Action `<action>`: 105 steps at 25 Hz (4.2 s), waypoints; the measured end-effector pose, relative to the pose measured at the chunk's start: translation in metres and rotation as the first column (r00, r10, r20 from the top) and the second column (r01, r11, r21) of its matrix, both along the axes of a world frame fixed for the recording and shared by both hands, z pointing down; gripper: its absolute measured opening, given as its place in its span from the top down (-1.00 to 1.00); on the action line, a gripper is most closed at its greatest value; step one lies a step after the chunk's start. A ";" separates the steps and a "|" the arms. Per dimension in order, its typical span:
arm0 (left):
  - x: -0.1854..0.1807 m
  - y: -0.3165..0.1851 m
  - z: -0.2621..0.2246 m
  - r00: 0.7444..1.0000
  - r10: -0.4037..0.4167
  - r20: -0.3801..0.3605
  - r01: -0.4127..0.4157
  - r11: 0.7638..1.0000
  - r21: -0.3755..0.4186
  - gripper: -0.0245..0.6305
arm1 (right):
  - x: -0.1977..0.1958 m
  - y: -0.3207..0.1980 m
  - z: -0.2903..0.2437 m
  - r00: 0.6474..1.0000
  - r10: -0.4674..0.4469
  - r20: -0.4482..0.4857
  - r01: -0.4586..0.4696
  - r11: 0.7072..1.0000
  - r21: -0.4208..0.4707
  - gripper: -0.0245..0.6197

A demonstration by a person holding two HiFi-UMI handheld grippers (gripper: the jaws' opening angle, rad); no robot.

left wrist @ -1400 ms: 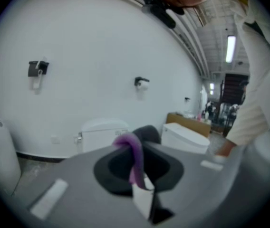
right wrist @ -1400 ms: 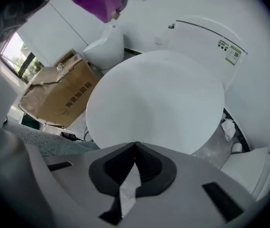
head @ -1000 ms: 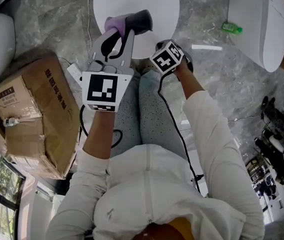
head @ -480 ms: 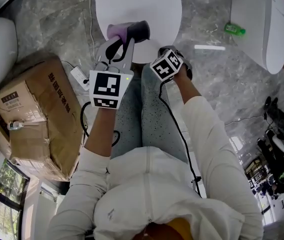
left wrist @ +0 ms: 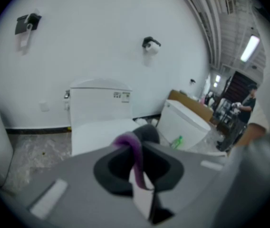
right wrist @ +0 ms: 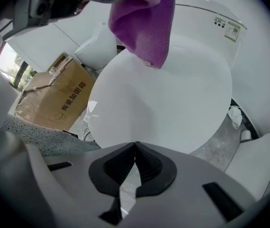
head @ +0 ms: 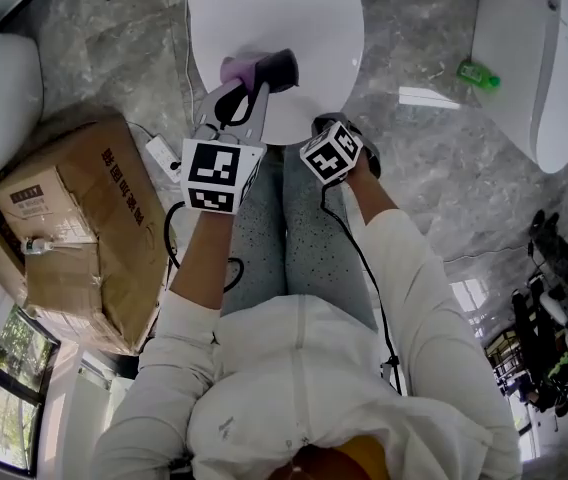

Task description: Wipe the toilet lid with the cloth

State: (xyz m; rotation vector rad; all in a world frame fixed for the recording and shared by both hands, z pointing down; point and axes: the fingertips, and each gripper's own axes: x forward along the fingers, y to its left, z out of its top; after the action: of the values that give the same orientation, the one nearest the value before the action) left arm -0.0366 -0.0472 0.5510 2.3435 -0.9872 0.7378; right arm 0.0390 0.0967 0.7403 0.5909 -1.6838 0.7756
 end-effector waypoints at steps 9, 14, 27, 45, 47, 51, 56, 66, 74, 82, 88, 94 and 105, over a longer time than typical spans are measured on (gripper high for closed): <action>0.003 -0.078 0.044 0.994 -0.090 0.055 0.091 0.996 0.000 0.85 | 0.017 -0.062 -0.077 0.982 0.070 0.177 -0.103 0.977 0.188 0.88; -0.005 -0.107 0.080 0.985 -0.124 0.122 0.126 0.992 -0.013 0.85 | 0.042 -0.122 -0.135 0.955 0.165 0.246 -0.243 0.910 0.336 0.88; -0.011 -0.162 0.139 0.915 -0.327 0.235 0.339 0.941 -0.011 0.85 | 0.059 -0.183 -0.168 0.873 0.353 0.336 -0.458 0.831 0.316 0.88; -0.014 -0.025 0.146 0.963 -0.185 0.196 0.204 0.976 -0.077 0.84 | 0.061 -0.161 -0.175 0.879 0.341 0.334 -0.445 0.837 0.319 0.88; -0.059 -0.019 0.149 0.934 -0.294 0.205 0.315 0.946 -0.081 0.84 | 0.052 -0.155 -0.177 0.882 0.328 0.340 -0.437 0.840 0.322 0.88; -0.059 -0.007 0.151 0.903 -0.387 0.185 0.406 0.910 -0.080 0.85 | 0.050 -0.140 -0.178 0.879 0.339 0.335 -0.445 0.837 0.320 0.88; 0.056 0.029 0.152 0.983 -0.156 0.091 0.167 0.979 -0.121 0.85 | 0.061 -0.123 -0.187 0.858 0.379 0.347 -0.492 0.801 0.340 0.88; 0.053 0.120 0.160 0.993 0.110 0.044 -0.099 0.973 -0.206 0.85 | 0.049 -0.111 -0.227 0.830 0.359 0.426 -0.532 0.740 0.412 0.88; -0.042 0.132 0.162 0.971 -0.142 0.193 0.200 0.924 -0.325 0.85 | 0.026 -0.095 -0.254 0.803 0.356 0.478 -0.568 0.700 0.433 0.88; -0.062 0.098 0.088 0.971 -0.201 0.129 0.224 0.954 -0.201 0.85 | 0.014 -0.083 -0.288 0.784 0.374 0.496 -0.606 0.637 0.477 0.88; -0.054 0.077 0.033 0.974 -0.219 0.061 0.225 0.966 -0.126 0.85 | 0.011 -0.077 -0.318 0.784 0.378 0.492 -0.613 0.593 0.522 0.88; -0.043 0.064 -0.018 0.978 -0.207 0.018 0.208 0.976 -0.068 0.85 | 0.009 -0.076 -0.344 0.778 0.384 0.498 -0.625 0.562 0.543 0.88; -0.030 0.028 -0.164 0.977 -0.183 -0.108 0.199 0.965 0.172 0.85 | 0.005 -0.086 -0.417 0.788 0.326 0.522 -0.614 0.484 0.624 0.88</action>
State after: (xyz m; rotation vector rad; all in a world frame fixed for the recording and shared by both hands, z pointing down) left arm -0.0666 -0.0191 0.3867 2.3672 -1.2658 0.4781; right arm 0.0439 0.0102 0.3229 1.7018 -2.2034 0.4965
